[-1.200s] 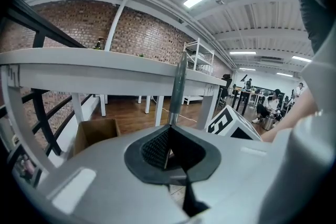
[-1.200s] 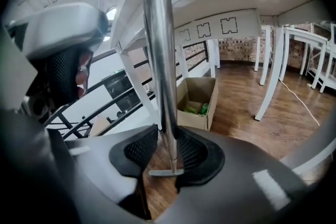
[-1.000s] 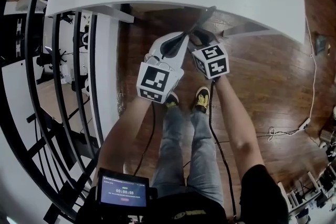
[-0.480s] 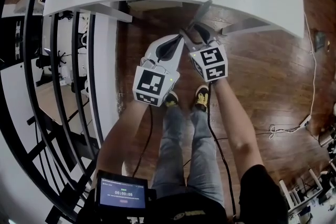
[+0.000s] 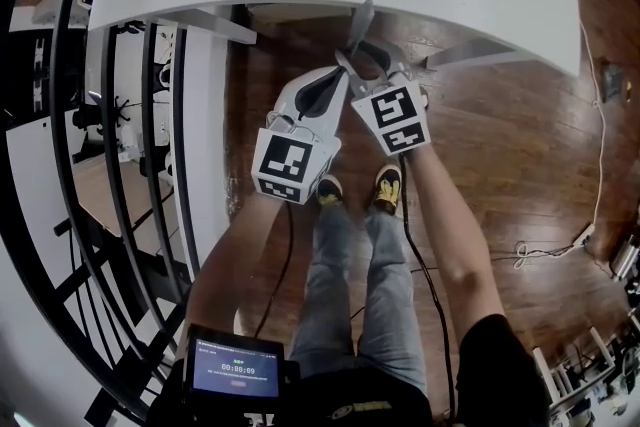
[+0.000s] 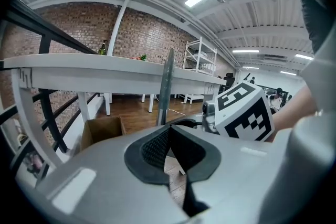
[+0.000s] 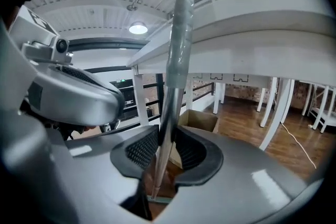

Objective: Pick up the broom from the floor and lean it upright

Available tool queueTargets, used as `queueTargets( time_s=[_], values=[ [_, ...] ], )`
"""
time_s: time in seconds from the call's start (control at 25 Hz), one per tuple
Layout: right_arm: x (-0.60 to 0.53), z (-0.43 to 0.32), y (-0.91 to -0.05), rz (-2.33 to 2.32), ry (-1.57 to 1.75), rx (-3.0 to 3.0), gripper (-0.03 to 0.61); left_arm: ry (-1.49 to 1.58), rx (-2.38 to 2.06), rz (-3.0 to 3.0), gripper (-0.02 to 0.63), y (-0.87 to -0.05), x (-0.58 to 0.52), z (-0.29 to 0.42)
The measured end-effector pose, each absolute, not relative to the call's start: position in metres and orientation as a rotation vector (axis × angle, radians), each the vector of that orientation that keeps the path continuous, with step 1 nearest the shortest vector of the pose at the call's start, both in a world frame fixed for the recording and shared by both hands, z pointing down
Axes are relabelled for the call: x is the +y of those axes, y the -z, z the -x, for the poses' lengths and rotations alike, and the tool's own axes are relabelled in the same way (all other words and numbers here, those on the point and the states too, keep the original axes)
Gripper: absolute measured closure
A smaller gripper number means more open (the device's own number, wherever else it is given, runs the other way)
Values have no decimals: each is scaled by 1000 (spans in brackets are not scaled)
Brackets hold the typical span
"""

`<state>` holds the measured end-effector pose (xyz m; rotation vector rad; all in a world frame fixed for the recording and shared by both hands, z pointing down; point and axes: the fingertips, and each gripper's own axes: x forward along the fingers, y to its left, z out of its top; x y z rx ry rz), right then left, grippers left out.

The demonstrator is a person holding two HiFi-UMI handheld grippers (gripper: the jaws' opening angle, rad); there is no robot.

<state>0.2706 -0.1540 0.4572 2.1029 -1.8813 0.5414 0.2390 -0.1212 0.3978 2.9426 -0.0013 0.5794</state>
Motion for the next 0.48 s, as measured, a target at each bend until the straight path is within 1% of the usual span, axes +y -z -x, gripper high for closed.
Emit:
queueTargets(
  time_s=[0.24,0.28,0.36,0.48],
  values=[
    [-159,-268,-459,-2098,-548,-1870,465,-579,-20,-2936,597,-401,-125,-234],
    [-160,-267,-459,-2096,-556,-1877,454,-580,-22,-2928,597,-402,-125,-234],
    [-161,-265,-458,-2089,-566,-1898,406,-577,-23,-2918,597,-401,-125,-235],
    [-158,-264,-456,-2117,-591,-1934,380,-581,-23,-2915,597,-402,-126,-235]
  ],
)
